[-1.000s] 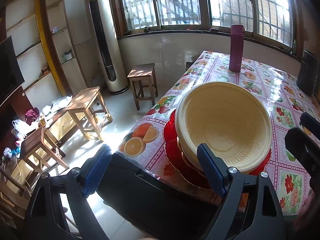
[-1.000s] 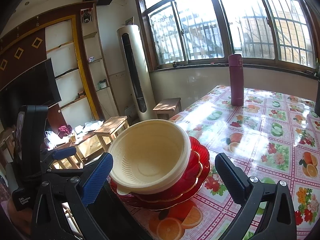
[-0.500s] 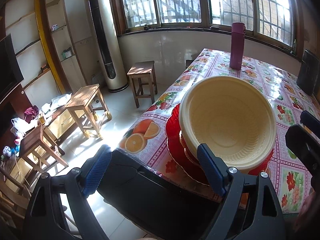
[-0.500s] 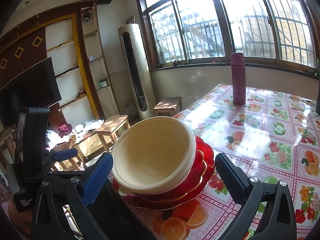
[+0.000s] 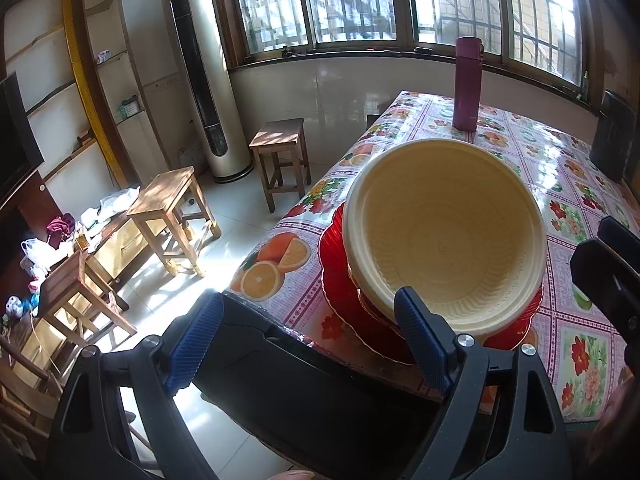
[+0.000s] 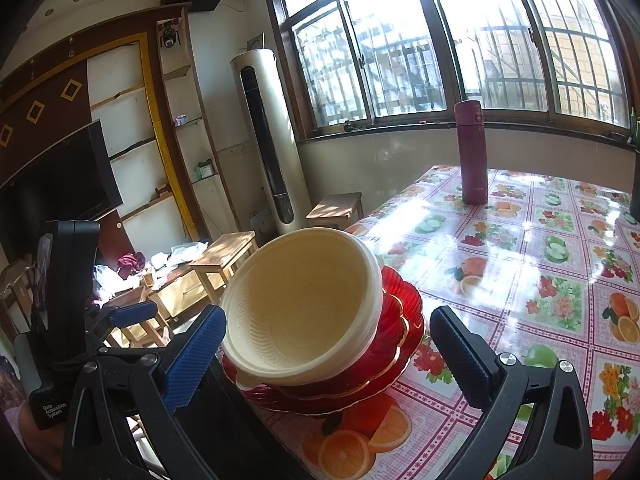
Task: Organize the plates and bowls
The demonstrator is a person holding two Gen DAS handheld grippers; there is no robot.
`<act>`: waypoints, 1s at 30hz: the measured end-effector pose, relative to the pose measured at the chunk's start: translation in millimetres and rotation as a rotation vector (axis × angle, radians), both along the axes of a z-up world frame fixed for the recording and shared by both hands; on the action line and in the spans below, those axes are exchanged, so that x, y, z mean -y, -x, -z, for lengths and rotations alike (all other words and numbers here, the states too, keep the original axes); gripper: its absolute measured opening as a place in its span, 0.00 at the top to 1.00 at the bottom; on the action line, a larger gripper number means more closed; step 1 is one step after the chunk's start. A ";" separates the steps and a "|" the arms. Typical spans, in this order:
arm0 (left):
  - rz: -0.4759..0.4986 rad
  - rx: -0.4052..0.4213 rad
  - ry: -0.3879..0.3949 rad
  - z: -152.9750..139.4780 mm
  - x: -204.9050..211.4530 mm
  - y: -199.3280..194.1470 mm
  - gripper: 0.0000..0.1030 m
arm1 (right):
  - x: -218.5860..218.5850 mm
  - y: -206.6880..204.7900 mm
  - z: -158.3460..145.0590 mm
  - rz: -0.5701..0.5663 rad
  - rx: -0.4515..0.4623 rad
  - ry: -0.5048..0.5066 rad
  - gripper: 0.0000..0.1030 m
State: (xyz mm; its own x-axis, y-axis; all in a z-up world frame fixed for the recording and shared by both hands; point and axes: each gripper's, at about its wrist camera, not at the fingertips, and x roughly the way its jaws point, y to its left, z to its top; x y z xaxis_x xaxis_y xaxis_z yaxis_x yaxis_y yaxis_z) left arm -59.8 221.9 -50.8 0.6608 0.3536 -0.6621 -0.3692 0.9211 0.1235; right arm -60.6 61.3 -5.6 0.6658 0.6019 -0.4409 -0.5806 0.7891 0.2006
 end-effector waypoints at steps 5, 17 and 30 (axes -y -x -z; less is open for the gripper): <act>0.006 -0.004 0.003 -0.6 0.8 0.0 0.14 | 2.4 1.8 -0.2 0.003 -0.002 -0.012 0.00; 0.016 -0.015 -0.010 -0.2 5.0 3.5 0.14 | 4.1 3.6 -2.6 0.001 0.003 -0.020 0.00; 0.024 -0.018 -0.018 -1.0 7.4 12.5 0.14 | 5.2 22.4 -11.8 -0.004 0.029 -0.017 0.00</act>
